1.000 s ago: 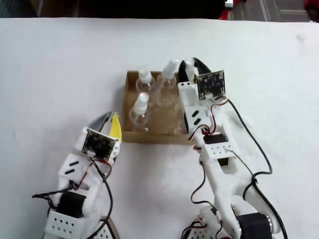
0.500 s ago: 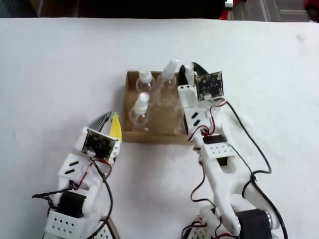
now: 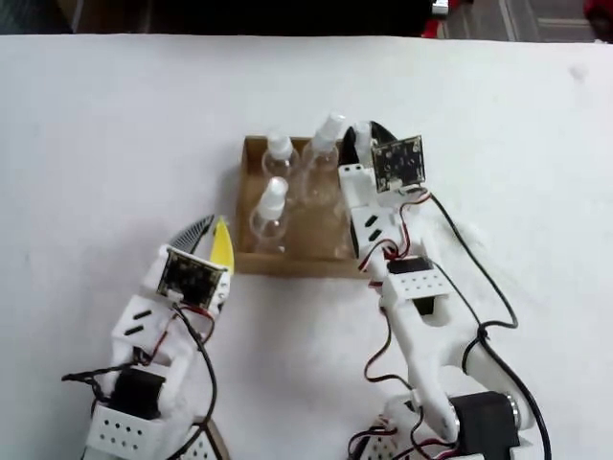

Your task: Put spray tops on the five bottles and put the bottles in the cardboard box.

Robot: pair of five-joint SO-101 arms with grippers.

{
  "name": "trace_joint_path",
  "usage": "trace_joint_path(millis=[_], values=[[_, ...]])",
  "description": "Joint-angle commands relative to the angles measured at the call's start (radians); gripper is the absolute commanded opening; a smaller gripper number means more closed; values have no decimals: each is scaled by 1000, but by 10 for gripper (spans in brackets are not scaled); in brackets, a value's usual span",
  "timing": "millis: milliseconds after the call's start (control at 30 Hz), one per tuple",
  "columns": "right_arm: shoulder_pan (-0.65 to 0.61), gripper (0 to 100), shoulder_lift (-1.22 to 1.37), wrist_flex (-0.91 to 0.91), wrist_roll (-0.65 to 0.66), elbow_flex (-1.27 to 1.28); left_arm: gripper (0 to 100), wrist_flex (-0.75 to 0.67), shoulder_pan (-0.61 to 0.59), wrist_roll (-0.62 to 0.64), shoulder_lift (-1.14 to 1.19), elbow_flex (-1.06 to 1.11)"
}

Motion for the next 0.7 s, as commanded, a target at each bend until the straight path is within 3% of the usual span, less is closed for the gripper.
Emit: trace_joint_path(millis=[0,400,667], values=[[10,200,4,-8,-8,-18,35,-20,13,-12,-18,-3],[12,191,-15,-30,-8,-21,35,-20,13,-12,-18,-3],[10,191,-297,-38,-8,72,35,-20,13,-12,-18,-3]])
